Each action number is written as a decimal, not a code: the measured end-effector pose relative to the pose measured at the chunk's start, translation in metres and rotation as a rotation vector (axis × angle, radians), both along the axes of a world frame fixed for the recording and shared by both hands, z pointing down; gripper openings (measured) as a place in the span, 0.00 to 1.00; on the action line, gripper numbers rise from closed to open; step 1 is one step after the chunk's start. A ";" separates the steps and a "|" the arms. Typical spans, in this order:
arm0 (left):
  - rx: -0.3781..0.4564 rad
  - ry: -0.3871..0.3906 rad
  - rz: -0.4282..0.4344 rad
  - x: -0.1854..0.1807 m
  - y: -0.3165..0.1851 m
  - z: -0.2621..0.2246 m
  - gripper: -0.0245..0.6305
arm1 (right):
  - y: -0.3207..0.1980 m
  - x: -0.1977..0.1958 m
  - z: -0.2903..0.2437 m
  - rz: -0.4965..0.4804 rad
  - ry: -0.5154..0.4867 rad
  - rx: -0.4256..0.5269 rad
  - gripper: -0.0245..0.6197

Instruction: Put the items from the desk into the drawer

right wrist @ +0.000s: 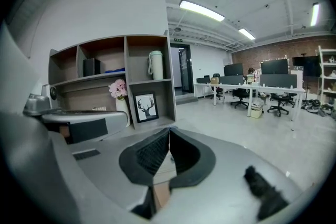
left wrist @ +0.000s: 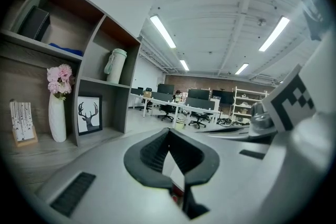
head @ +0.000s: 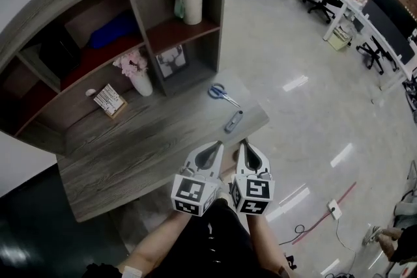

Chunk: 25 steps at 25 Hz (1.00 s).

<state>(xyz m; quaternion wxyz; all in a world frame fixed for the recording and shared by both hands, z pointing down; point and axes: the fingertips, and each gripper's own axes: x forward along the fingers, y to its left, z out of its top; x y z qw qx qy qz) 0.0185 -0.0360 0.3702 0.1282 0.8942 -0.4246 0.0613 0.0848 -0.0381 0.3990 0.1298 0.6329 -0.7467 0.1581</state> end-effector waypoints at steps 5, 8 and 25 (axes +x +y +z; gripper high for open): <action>-0.022 -0.005 -0.022 -0.006 -0.007 0.009 0.05 | -0.013 -0.001 0.011 -0.022 -0.003 -0.040 0.05; -0.034 -0.011 -0.032 -0.008 -0.012 0.015 0.05 | -0.021 -0.003 0.015 -0.029 -0.003 -0.046 0.05; -0.107 -0.027 -0.074 -0.006 -0.043 0.059 0.05 | -0.057 0.006 0.058 -0.037 -0.024 -0.131 0.05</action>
